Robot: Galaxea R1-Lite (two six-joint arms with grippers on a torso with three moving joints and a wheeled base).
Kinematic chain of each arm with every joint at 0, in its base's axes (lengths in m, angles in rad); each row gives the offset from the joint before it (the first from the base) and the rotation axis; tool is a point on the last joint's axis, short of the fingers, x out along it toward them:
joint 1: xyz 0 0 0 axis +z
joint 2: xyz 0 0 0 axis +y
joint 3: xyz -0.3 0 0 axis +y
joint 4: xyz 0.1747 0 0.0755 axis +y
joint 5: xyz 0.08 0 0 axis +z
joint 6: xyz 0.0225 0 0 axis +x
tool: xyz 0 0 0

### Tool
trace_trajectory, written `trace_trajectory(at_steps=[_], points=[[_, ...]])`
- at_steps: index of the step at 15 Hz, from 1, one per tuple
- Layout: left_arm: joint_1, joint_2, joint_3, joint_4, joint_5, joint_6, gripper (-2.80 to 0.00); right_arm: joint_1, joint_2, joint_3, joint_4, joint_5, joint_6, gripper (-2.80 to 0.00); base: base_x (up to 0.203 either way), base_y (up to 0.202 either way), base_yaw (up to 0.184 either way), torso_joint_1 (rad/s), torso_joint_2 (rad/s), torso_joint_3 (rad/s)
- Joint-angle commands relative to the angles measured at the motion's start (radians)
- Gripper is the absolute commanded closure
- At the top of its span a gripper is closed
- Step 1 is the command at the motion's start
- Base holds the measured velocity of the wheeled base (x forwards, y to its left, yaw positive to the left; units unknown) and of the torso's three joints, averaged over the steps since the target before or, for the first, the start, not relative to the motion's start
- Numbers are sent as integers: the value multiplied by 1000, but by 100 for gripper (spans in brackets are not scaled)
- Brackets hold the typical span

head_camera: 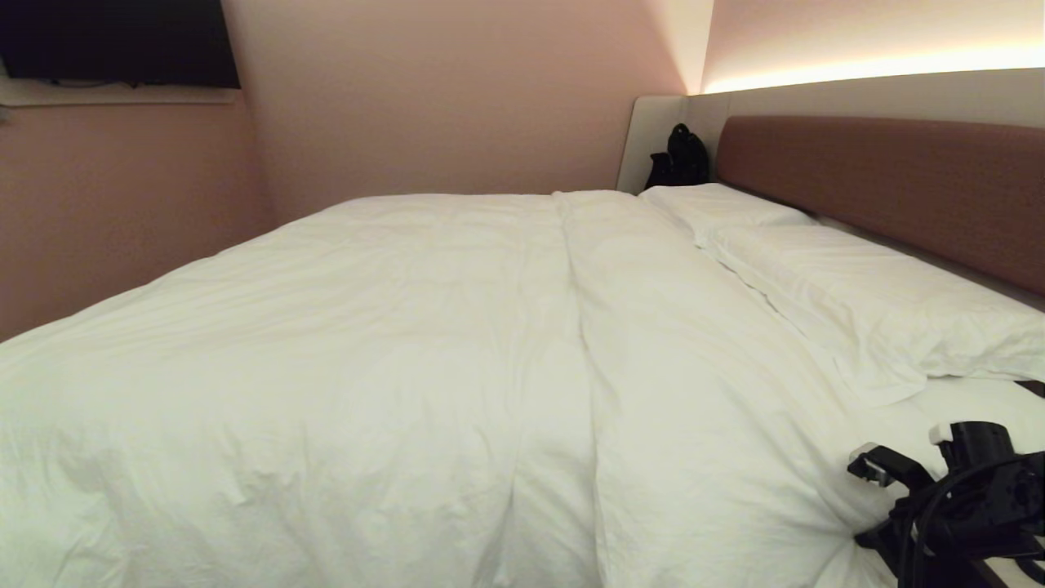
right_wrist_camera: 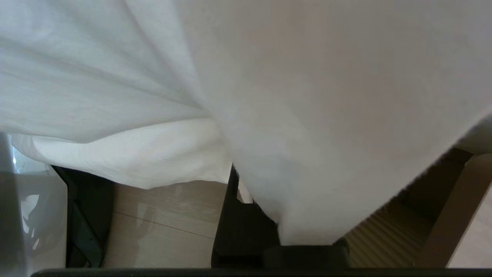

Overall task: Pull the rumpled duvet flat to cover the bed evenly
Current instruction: Flatten the corners of the folded blanket

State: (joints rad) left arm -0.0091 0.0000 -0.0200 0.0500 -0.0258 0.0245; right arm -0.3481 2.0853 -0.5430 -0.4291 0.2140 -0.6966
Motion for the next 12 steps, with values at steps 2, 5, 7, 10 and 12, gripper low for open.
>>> trace_trajectory(at_steps=[2, 5, 7, 10, 12], points=[[0, 0, 0, 1, 0, 0, 0, 0, -8, 14, -3, 2, -5, 0, 0, 0, 0, 0, 0, 0], [0, 1, 0, 1, 0, 0, 0, 0, -8, 14, -5, 5, -22, -280, 0, 0, 0, 0, 0, 0], [0, 2, 0, 1, 0, 0, 0, 0, -16, 14, -3, 8, -23, -280, 0, 0, 0, 0, 0, 0], [0, 1, 0, 1, 0, 0, 0, 1, -18, 18, -3, 10, -21, -280, 0, 0, 0, 0, 0, 0], [0, 2, 0, 1, 0, 0, 0, 1, -39, 42, -3, 13, -22, -280, 0, 0, 0, 0, 0, 0]])
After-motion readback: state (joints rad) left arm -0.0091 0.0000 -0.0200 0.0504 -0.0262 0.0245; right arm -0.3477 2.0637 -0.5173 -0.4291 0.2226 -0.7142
